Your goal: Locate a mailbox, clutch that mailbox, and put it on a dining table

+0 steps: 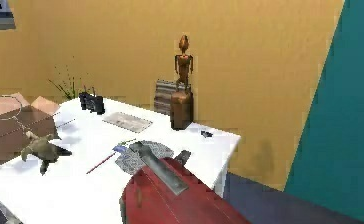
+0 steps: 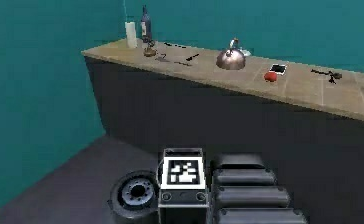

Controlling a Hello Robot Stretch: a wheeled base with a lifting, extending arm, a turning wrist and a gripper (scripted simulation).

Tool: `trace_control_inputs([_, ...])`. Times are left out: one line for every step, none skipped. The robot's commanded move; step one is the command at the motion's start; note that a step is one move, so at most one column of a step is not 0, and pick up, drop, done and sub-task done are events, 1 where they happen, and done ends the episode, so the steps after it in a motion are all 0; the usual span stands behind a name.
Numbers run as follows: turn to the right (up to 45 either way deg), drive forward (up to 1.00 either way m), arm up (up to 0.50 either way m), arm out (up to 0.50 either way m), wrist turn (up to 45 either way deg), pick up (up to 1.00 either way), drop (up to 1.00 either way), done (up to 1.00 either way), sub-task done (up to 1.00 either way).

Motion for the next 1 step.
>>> trace_control_inputs([-36.0,0.0,0.0,0.0,0.0,0.0,0.0,0.0,0.0])
